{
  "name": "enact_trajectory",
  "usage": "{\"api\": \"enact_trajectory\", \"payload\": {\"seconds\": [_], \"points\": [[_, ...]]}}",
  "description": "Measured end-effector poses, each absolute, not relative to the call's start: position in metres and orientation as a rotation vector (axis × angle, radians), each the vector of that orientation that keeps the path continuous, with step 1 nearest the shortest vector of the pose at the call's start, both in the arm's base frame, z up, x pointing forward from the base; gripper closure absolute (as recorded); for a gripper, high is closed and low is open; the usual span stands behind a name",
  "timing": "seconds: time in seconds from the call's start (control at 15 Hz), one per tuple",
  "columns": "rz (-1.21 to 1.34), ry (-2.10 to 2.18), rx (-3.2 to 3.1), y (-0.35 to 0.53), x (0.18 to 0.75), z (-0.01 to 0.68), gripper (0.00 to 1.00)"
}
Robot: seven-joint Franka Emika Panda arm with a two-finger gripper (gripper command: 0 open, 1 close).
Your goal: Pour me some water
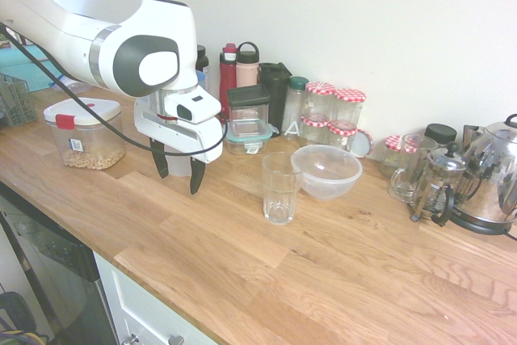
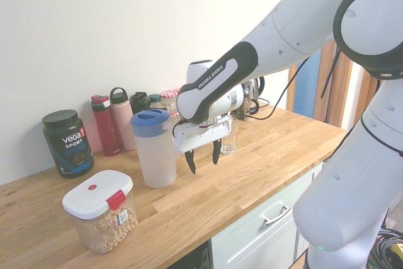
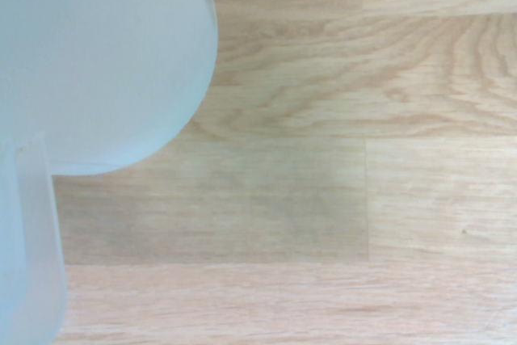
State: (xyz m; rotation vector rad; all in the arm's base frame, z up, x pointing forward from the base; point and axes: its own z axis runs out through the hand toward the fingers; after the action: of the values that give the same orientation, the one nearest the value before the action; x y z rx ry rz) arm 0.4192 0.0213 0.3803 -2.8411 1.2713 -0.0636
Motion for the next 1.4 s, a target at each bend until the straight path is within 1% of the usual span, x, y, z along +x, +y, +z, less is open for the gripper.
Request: {"api": "enact_trajectory", "payload": {"seconds": [0.2, 0.33, 0.6, 0.8, 0.93, 1.07, 1.4], "points": [[-0.076, 1.264, -2.854, 0.02, 0.42, 0.382, 0.0], [-0.102, 1.235, -2.86, 0.021, 0.42, 0.398, 0.0], [-0.2, 1.082, -2.896, 0.028, 0.389, 0.466, 0.0], [-0.353, 0.898, -2.858, 0.038, 0.36, 0.522, 0.0], [-0.45, 0.777, -2.808, 0.047, 0.35, 0.541, 0.0], [-0.527, 0.669, -2.762, 0.057, 0.35, 0.537, 0.0], [-0.624, 0.616, -2.768, 0.076, 0.359, 0.508, 0.0]]}}
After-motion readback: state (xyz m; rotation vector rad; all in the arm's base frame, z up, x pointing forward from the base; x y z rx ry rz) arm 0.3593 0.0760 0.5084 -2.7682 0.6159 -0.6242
